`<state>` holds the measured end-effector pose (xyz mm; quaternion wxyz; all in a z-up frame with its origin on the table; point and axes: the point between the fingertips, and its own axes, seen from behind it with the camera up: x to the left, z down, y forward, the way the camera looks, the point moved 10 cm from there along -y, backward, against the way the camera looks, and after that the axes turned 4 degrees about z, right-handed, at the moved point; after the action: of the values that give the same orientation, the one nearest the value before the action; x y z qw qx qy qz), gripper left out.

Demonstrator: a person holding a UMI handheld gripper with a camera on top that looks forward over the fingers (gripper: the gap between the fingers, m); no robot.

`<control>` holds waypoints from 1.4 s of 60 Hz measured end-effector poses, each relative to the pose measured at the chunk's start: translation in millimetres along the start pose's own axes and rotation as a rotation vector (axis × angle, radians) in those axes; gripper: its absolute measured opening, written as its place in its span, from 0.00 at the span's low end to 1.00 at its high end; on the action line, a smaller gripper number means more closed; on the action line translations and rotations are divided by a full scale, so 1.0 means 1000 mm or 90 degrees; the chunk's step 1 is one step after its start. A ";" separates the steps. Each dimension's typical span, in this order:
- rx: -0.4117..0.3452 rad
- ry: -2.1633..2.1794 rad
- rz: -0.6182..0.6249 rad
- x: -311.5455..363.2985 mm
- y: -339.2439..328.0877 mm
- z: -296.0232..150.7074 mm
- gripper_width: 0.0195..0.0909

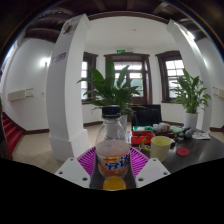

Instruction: Pour water

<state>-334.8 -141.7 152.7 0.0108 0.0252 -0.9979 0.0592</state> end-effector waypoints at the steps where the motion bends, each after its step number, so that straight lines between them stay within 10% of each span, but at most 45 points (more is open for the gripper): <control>1: -0.002 0.002 0.005 -0.001 0.001 0.000 0.36; 34: 0.025 0.077 0.004 -0.012 0.014 -0.006 0.24; 84: 0.012 1.232 -0.106 -0.085 0.121 -0.056 0.24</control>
<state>-255.3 -10.5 191.5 0.8308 0.0363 -0.5520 0.0613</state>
